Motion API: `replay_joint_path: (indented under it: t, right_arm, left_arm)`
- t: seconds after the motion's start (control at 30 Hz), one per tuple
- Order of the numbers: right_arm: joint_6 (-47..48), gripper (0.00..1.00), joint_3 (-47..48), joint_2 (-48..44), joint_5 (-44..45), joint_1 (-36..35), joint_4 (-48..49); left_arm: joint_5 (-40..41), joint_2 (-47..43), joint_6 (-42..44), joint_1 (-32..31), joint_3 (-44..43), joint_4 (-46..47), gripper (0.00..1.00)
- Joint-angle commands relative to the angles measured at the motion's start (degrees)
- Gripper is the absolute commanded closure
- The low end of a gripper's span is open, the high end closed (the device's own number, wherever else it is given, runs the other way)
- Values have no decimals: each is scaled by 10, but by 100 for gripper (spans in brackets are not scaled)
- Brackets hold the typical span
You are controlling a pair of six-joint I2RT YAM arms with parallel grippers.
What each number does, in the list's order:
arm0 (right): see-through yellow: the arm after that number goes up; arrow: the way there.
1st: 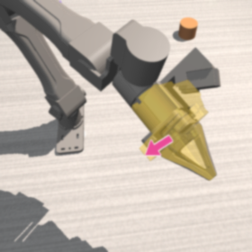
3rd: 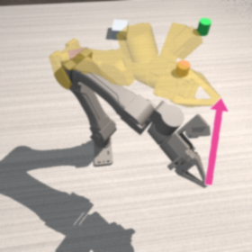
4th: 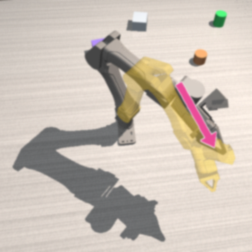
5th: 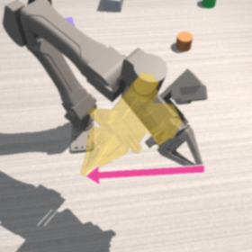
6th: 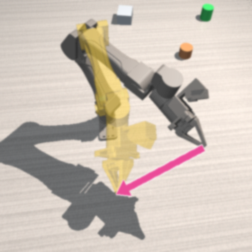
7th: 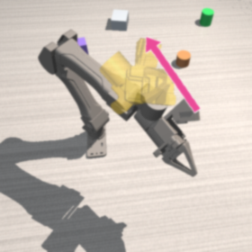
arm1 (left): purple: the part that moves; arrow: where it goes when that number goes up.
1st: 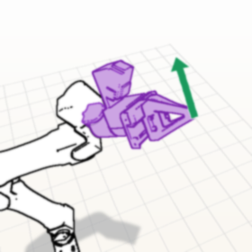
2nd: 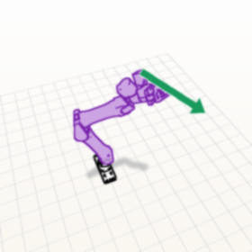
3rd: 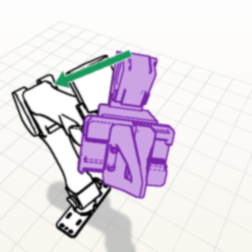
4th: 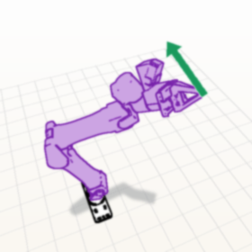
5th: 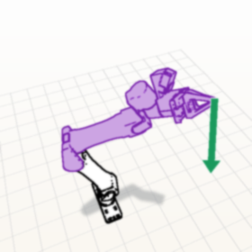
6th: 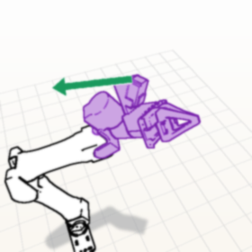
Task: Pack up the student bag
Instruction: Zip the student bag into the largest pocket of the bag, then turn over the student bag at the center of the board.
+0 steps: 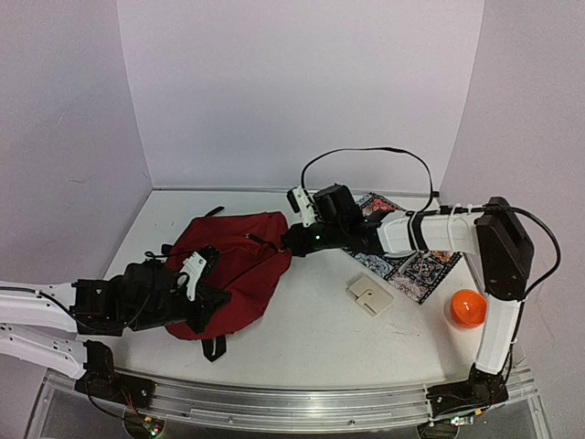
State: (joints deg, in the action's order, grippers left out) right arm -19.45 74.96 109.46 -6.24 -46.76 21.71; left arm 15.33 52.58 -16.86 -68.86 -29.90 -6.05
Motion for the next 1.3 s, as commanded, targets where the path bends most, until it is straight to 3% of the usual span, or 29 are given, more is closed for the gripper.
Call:
replay_joint_path:
  t: [0.0, 0.17, 0.27, 0.4, 0.6, 0.73, 0.93, 1.1, 1.27]
  right_arm:
    - [2, 100, 58, 41, 77, 57, -10]
    - [-3, 100, 77, 62, 74, 58, -14]
    - [-2, 98, 75, 57, 29, 58, -9]
    - [9, 71, 23, 10, 2, 58, 16]
    - [38, 39, -99, -96, -6, 59, 72]
    - [68, 24, -184, -150, -39, 58, 137]
    - [144, 17, -253, -178, -90, 34, 223]
    - [201, 14, -257, -187, -96, 1, 232]
    - [241, 11, -248, -180, -92, -37, 239]
  left_arm:
    - [-44, -93, -33, -10, 14, -6, 100]
    - [-52, -132, -33, -11, 8, -6, 100]
    - [-45, -127, -34, -11, -7, -6, 100]
    - [-1, -105, -32, -11, -45, -12, 100]
    - [112, -50, -22, -10, -153, -54, 100]
    - [146, 13, 3, -8, -256, -87, 100]
    - [163, 101, 50, -3, -407, -129, 100]
    - [177, 146, 59, 12, -490, -149, 100]
    - [136, 192, 54, 62, -571, -177, 100]
